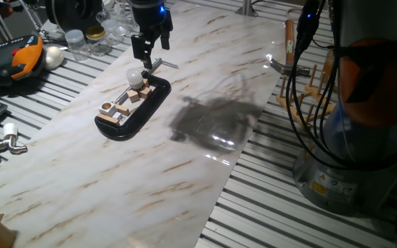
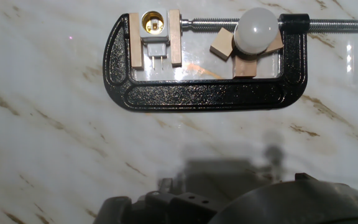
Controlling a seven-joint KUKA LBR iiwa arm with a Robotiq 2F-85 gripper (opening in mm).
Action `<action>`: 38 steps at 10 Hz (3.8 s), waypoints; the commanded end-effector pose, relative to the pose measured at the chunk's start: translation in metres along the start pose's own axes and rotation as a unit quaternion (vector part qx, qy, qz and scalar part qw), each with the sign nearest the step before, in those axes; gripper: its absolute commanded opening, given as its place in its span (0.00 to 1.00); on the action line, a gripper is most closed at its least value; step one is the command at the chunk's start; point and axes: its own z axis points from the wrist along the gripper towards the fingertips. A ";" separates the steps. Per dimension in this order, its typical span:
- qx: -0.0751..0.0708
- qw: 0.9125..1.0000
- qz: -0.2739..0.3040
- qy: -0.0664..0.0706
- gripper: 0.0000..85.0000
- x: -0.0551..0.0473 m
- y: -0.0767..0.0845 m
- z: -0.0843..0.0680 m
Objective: Install the light bulb by rotating it
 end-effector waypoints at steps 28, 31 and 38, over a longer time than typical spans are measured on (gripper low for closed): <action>0.015 1.000 0.011 0.016 0.00 -0.055 -0.031 0.033; 0.022 0.999 0.024 0.010 0.00 -0.058 -0.033 0.041; 0.016 0.999 0.034 0.018 0.00 -0.072 -0.028 0.046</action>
